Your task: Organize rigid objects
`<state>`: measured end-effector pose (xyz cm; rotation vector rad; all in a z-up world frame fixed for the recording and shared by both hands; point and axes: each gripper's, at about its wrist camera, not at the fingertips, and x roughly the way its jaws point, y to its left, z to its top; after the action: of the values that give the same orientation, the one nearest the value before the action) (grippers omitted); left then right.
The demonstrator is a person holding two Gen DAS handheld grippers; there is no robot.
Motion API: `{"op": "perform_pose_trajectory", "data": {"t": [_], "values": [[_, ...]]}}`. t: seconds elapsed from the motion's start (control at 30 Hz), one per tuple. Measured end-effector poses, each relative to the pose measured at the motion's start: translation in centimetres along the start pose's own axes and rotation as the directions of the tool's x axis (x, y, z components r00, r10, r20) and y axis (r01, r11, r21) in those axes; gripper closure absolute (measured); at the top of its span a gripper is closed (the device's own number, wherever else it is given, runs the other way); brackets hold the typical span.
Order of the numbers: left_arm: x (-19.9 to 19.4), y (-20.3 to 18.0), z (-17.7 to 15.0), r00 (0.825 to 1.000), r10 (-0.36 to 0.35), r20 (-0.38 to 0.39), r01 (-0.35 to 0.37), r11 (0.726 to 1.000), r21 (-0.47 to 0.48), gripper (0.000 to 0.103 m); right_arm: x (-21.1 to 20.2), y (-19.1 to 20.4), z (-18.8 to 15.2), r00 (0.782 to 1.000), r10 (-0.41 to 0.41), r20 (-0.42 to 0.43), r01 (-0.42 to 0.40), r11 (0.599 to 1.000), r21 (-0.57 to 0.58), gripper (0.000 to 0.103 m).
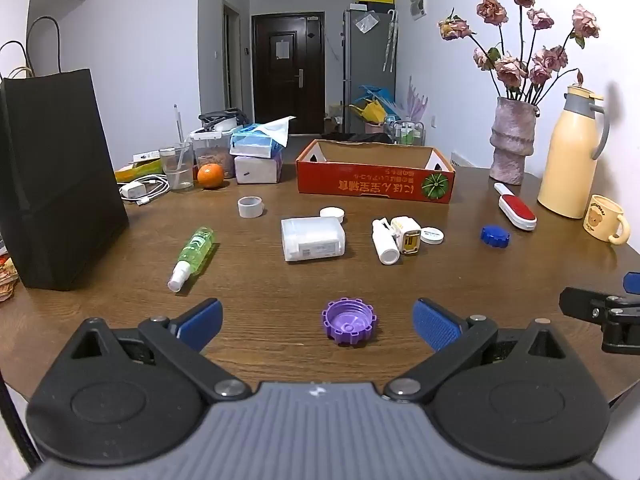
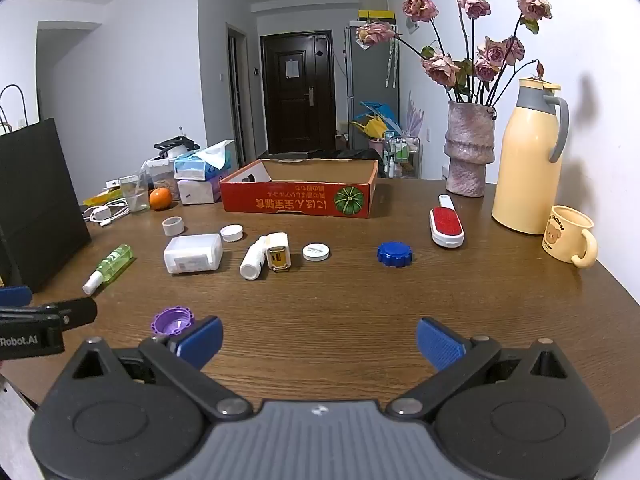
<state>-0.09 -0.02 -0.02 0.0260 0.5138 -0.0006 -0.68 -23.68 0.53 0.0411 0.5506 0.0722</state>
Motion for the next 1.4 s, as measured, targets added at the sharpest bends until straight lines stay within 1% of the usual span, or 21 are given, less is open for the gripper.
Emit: {"op": "perform_pose_trajectory", "data": {"t": [0.2,0.23,0.83,1.4], "values": [[-0.40,0.03,-0.05,1.000,0.001,-0.007,-0.001,1.000,-0.003,0.000,0.02,-0.04,0.00,1.000,0.001,-0.001,-0.001,1.000,0.000,0.000],[0.09,-0.10,0.30,1.000,-0.004,-0.015,0.004,1.000,-0.003,0.000,0.03,-0.05,0.00,1.000,0.001,-0.001,-0.001,1.000,0.000,0.000],[-0.49,-0.31,0.36,1.000,-0.010,0.012,0.010,1.000,-0.005,0.000,-0.42,0.09,0.08,1.000,-0.004,0.022,0.004,1.000,-0.006,0.000],[-0.65,-0.41,0.59,1.000,-0.013,0.016,0.013,1.000,-0.004,0.000,-0.71,0.05,0.14,0.999,-0.006,0.033,0.006,1.000,-0.008,0.000]]}}
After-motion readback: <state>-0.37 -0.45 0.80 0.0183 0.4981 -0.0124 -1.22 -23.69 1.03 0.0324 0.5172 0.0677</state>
